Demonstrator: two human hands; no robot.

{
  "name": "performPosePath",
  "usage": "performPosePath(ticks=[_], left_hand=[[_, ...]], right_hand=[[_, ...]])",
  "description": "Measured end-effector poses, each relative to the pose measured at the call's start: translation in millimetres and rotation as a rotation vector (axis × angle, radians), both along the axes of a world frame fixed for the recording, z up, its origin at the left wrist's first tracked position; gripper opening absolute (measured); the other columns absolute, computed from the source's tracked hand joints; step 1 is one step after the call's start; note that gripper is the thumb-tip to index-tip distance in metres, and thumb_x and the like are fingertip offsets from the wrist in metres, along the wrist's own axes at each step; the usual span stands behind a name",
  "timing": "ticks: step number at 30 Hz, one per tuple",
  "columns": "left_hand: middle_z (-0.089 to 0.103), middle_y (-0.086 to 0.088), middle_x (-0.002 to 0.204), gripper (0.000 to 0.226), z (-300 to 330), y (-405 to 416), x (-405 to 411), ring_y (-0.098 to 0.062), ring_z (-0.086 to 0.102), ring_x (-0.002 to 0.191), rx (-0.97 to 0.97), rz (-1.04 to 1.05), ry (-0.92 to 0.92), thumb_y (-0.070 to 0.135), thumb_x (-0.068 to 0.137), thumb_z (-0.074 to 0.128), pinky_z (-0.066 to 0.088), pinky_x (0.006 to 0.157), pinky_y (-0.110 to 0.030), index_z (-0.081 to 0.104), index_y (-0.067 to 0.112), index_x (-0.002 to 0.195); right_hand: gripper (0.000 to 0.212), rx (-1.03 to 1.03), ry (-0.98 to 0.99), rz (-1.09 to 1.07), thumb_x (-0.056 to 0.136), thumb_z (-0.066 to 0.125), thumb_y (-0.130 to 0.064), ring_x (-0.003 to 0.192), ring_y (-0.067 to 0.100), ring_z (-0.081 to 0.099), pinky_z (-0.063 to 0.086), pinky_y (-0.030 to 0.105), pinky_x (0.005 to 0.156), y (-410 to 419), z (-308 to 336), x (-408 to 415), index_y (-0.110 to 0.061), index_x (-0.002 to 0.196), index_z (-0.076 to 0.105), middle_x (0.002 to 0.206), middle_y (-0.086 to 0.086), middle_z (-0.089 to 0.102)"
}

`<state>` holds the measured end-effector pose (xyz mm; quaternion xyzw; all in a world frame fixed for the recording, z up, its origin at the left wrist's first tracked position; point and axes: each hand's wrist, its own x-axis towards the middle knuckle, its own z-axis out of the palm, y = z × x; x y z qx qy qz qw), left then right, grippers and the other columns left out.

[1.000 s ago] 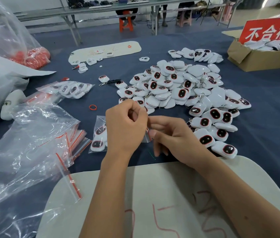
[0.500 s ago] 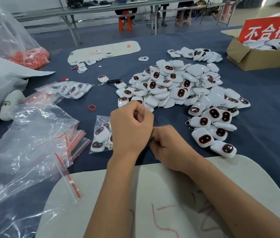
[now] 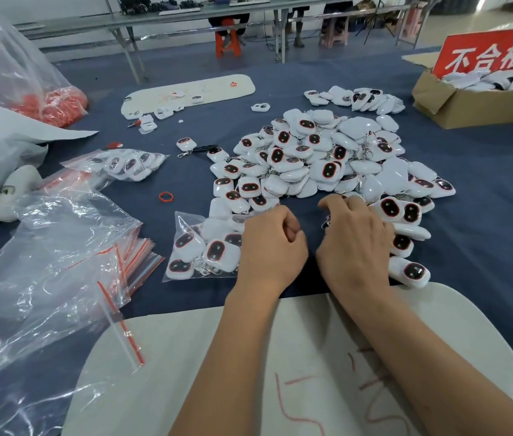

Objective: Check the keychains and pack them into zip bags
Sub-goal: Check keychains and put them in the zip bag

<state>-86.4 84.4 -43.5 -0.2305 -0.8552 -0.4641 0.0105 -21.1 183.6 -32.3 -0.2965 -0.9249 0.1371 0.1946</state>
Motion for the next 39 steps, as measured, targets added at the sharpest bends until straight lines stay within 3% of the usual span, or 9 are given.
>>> performPosePath(ticks=[4, 9, 15, 18, 21, 25, 30, 35, 39], left_hand=[[0.063, 0.006, 0.07, 0.016, 1.0, -5.1, -4.6, -0.006, 0.055, 0.064, 0.065, 0.046, -0.001, 0.002, 0.083, 0.063, 0.043, 0.061, -0.014, 0.064, 0.018, 0.079], [0.065, 0.002, 0.082, 0.015, 0.9, -7.7, -9.0, -0.007, 0.058, 0.072, 0.158, 0.074, -0.042, 0.003, 0.088, 0.062, 0.051, 0.071, -0.022, 0.069, 0.013, 0.095], [0.073, 0.005, 0.089, 0.018, 8.2, -11.1, -7.7, -0.009, 0.068, 0.08, 0.291, -0.014, -0.174, 0.011, 0.09, 0.073, 0.057, 0.069, -0.025, 0.072, 0.024, 0.103], [0.063, 0.013, 0.069, 0.026, 12.0, -15.1, -10.8, -0.005, 0.057, 0.059, 0.251, -0.062, -0.205, 0.009, 0.088, 0.077, 0.049, 0.054, -0.018, 0.068, 0.034, 0.088], [0.047, 0.008, 0.063, 0.028, 12.9, -16.5, -12.0, -0.007, 0.047, 0.051, 0.255, -0.006, -0.227, 0.01, 0.087, 0.079, 0.044, 0.048, -0.022, 0.067, 0.034, 0.079], [0.073, -0.001, 0.082, 0.018, 16.2, -18.2, -12.0, -0.022, 0.068, 0.077, 0.434, 0.084, -0.332, 0.01, 0.087, 0.079, 0.058, 0.077, -0.035, 0.076, 0.025, 0.096], [0.071, 0.004, 0.068, 0.006, 15.0, -18.6, -13.8, -0.004, 0.065, 0.063, 0.541, 0.106, -0.416, 0.008, 0.09, 0.074, 0.054, 0.062, -0.018, 0.072, 0.011, 0.094], [0.078, -0.008, 0.086, 0.009, 13.0, -19.7, -14.9, -0.008, 0.07, 0.072, 0.462, 0.078, -0.435, 0.018, 0.09, 0.08, 0.059, 0.074, -0.027, 0.076, 0.012, 0.096], [0.077, -0.009, 0.084, 0.009, 12.7, -22.6, -18.1, -0.005, 0.066, 0.068, 0.454, 0.064, -0.446, 0.015, 0.091, 0.079, 0.053, 0.063, -0.02, 0.076, 0.009, 0.097]], right_hand=[[0.045, -0.101, 0.142, 0.145, 0.09, 0.07, -0.009, 0.114, 0.034, 0.056, 0.042, 0.042, 0.098, -2.2, -0.6, -0.8, -0.015, 0.133, 0.063, 0.125, 0.012, 0.06], [0.036, 0.073, -0.03, 0.064, 0.096, 0.066, -0.029, 0.114, 0.033, 0.054, 0.036, 0.045, 0.096, -4.4, -3.2, -2.7, -0.027, 0.131, 0.06, 0.123, 0.004, 0.062], [0.053, -0.13, 0.32, 0.353, 0.079, 0.071, 0.006, 0.104, 0.031, 0.058, 0.045, 0.041, 0.09, -5.9, -6.6, -2.9, -0.015, 0.128, 0.066, 0.112, 0.008, 0.065], [0.076, -0.177, 0.415, 0.555, 0.065, 0.06, 0.02, 0.11, 0.027, 0.061, 0.051, 0.039, 0.095, -12.3, -4.7, -3.4, -0.01, 0.134, 0.064, 0.119, 0.008, 0.065], [0.083, -0.212, 0.507, 0.629, 0.063, 0.057, 0.023, 0.116, 0.016, 0.059, 0.049, 0.022, 0.097, -13.9, -4.0, -4.5, -0.008, 0.14, 0.06, 0.13, 0.008, 0.06], [0.062, -0.329, 0.589, 0.523, 0.081, 0.074, 0.008, 0.112, 0.009, 0.061, 0.049, 0.02, 0.1, -9.9, -9.5, -6.2, -0.008, 0.138, 0.058, 0.127, 0.005, 0.059], [0.015, -0.704, 0.562, 0.432, 0.098, 0.069, -0.013, 0.084, 0.017, 0.071, 0.061, 0.05, 0.08, -2.1, -15.1, -12.0, -0.018, 0.113, 0.072, 0.091, -0.006, 0.073], [0.017, -0.791, 0.611, 0.43, 0.094, 0.071, -0.011, 0.078, 0.01, 0.067, 0.055, 0.033, 0.074, 5.9, -18.7, -13.0, -0.024, 0.103, 0.077, 0.084, -0.009, 0.074], [0.016, -0.825, 0.6, 0.462, 0.094, 0.071, -0.011, 0.075, 0.012, 0.064, 0.055, 0.036, 0.072, 6.4, -20.2, -14.4, -0.023, 0.102, 0.078, 0.086, -0.004, 0.074]])
